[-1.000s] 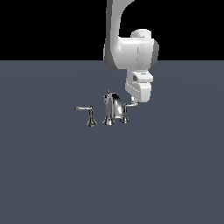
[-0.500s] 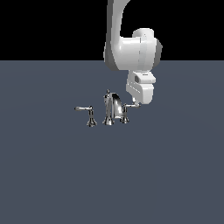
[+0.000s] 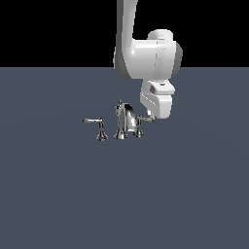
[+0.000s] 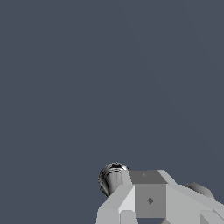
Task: Turn on the faucet by rotating a designated handle.
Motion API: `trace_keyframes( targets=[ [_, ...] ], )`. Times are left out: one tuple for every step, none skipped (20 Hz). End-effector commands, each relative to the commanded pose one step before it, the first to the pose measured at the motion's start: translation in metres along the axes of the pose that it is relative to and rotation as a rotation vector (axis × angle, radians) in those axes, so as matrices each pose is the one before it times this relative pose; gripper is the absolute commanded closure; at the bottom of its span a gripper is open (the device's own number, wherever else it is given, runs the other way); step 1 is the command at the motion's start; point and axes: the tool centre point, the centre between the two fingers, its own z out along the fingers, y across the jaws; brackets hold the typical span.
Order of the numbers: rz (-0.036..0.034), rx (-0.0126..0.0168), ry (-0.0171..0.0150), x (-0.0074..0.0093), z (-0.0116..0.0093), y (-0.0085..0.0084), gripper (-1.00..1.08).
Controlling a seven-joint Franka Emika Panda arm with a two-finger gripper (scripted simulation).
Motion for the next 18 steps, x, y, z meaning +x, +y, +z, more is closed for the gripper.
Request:
trace_keyframes(
  targets=[
    [0.00873,-0.01595,-0.00172,0.00197,-0.00007,0.01517,1.08],
    [0.00051,-0.00046,0.00008,-0.00052,-0.00003,0.003,1.08],
    [0.00063,-0.00056,0.0001,-0.00046,0.00002,0.00304,1.08],
    [0.00051,-0.00046,0.00008,-0.00053,-0.00004,0.00304,1.08],
    [0.00051,-0.00046,0.00008,-0.00053,-0.00004,0.00306,1.08],
    [0.0,0.0,0.0,0.0,0.0,0.0,1.08],
    [0.00382,0.00284,0.00219,0.00389,0.00039,-0.00296,1.08],
    [0.0,0.0,0.0,-0.00323,-0.0002,0.00174,1.08],
    [-0.0004,-0.0005,-0.00027,-0.00345,0.00015,0.00161,1.08],
    [0.0,0.0,0.0,-0.00328,-0.0002,0.00177,1.08],
    [-0.0004,-0.0005,-0.00027,-0.00351,0.00015,0.00164,1.08],
    [0.0,0.0,0.0,-0.00333,-0.0002,0.00179,1.08],
    [-0.0004,-0.0005,-0.00027,-0.00356,0.00014,0.00167,1.08],
    [0.0,0.0,0.0,-0.00338,-0.0002,0.00181,1.08],
    [-0.0004,-0.0005,-0.00027,-0.00361,0.00013,0.00169,1.08],
    [0.0,0.0,0.0,-0.00344,-0.00021,0.00183,1.08],
    [-0.00039,-0.0005,-0.00027,-0.00366,0.00013,0.00171,1.08],
    [0.0,0.0,0.0,-0.00349,-0.00021,0.00185,1.08]
  ],
)
